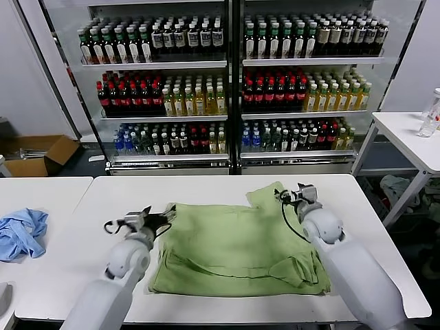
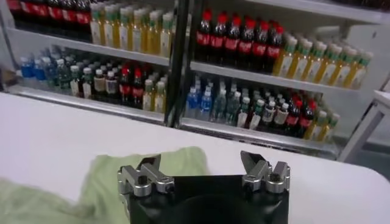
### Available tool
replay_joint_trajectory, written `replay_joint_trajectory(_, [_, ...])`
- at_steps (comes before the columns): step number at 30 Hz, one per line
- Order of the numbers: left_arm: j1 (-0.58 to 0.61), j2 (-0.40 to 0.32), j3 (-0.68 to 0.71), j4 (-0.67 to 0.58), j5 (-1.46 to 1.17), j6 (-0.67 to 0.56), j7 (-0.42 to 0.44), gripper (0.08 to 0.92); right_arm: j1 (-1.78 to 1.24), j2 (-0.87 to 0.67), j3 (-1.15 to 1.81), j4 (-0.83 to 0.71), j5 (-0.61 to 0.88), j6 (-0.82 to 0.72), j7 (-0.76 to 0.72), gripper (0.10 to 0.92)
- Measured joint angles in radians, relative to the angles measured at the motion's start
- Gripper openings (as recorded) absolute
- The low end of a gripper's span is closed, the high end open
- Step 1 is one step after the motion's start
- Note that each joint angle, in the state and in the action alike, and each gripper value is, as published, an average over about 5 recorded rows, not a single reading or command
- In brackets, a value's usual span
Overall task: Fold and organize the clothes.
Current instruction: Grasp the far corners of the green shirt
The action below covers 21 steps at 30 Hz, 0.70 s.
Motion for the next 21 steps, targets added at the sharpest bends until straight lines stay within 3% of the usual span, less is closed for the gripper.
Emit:
replay_joint_trajectory(11, [-0.101, -0.051, 0.072, 0.123, 0.033, 0.022, 0.001, 0.807, 0.08, 0.078, -0.012, -0.197, -0.033, 0.016, -0.028, 0.811])
replay_joint_trajectory(21, [-0.127, -0.063, 0.098, 0.174, 0.064, 0.055, -0.025, 0.542, 0.096, 0.095, -0.017, -0.261, -0.043, 0.024, -0.088, 0.551])
